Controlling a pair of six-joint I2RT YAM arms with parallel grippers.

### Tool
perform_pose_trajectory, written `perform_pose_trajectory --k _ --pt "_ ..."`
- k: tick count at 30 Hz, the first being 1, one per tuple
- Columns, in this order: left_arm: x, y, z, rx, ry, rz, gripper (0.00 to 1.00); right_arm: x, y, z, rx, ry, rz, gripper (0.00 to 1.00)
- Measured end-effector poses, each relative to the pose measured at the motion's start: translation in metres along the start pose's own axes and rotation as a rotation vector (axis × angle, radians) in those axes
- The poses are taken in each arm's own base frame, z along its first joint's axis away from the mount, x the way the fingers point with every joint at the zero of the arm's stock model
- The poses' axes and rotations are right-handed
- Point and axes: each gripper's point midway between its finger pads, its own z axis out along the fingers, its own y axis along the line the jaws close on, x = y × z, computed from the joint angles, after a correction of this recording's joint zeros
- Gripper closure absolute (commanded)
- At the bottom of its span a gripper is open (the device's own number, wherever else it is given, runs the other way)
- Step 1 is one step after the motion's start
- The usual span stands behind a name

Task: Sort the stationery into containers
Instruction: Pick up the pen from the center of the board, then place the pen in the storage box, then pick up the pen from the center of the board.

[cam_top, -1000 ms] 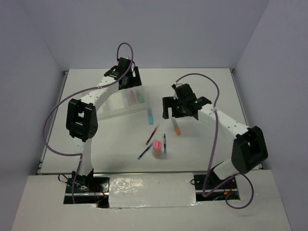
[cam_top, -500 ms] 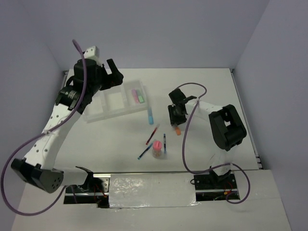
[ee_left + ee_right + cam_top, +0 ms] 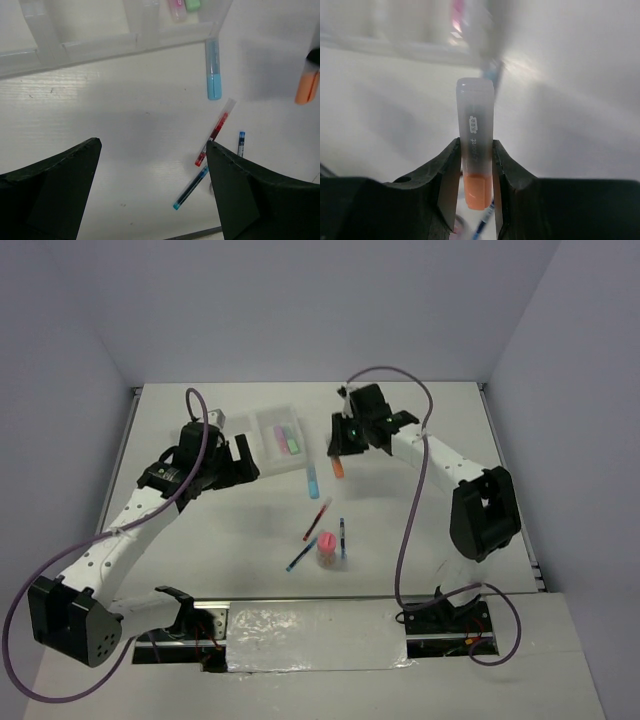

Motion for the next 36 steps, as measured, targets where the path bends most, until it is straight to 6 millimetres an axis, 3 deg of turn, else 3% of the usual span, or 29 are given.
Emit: perform_pose_trajectory --k 3,5,7,9,13,15,18,20,22,23,24,26,29,32,35,36 --pt "0.009 0.001 0.002 0.014 0.005 -0.033 0.01 -0.074 0.042 -0.006 -0.122 -0.152 -0.047 0.84" --pt "0.012 0.001 -0.001 0.021 0.001 -0.048 0.01 -0.105 0.061 -0.001 -0.171 -0.200 -0.066 0.81" --pt "0.009 -0.001 -0.004 0.031 -0.011 -0.057 0.01 -0.124 0.072 0.017 -0.196 -0.225 -0.077 0.80" --pt "0.007 -0.004 -0.004 0.043 -0.021 -0.066 0.01 -0.127 0.078 0.039 -0.202 -0.210 -0.075 0.78" --pt "0.005 -0.009 -0.002 0.061 -0.026 -0.065 0.01 -0.109 0.082 0.083 -0.196 -0.131 -0.055 0.68" --pt "0.006 -0.014 0.001 0.073 -0.024 -0.056 0.01 -0.105 0.083 0.097 -0.193 -0.114 -0.041 0.53" --pt "0.012 -0.023 0.009 0.081 -0.003 -0.033 0.01 -0.109 0.087 0.105 -0.192 -0.112 -0.037 0.42" --pt "0.020 -0.030 0.014 0.087 0.015 -0.009 0.01 -0.118 0.091 0.100 -0.196 -0.128 -0.033 0.22" --pt "0.028 -0.040 0.020 0.095 0.030 0.016 0.01 -0.131 0.095 0.092 -0.197 -0.161 -0.039 0.19" --pt "0.031 -0.044 0.023 0.098 0.037 0.028 0.01 -0.137 0.097 0.087 -0.195 -0.184 -0.046 0.06" --pt "0.036 -0.051 0.028 0.104 0.044 0.040 0.01 -0.141 0.096 0.082 -0.186 -0.197 -0.045 0.00" --pt "0.046 -0.060 0.040 0.100 0.067 0.055 0.01 -0.140 0.087 0.070 -0.144 -0.208 -0.045 0.00" --pt "0.060 -0.072 0.063 0.077 0.100 0.079 0.01 -0.124 0.058 0.037 -0.043 -0.212 -0.001 0.00" --pt "0.069 -0.085 0.087 0.033 0.127 0.095 0.02 -0.110 0.014 -0.021 0.049 -0.261 0.067 0.00" --pt "0.068 -0.100 0.116 -0.008 0.130 0.101 0.06 -0.100 -0.029 -0.096 0.138 -0.370 0.132 0.00" --pt "0.069 -0.104 0.126 -0.018 0.131 0.106 0.08 -0.100 -0.035 -0.118 0.153 -0.415 0.141 0.00"
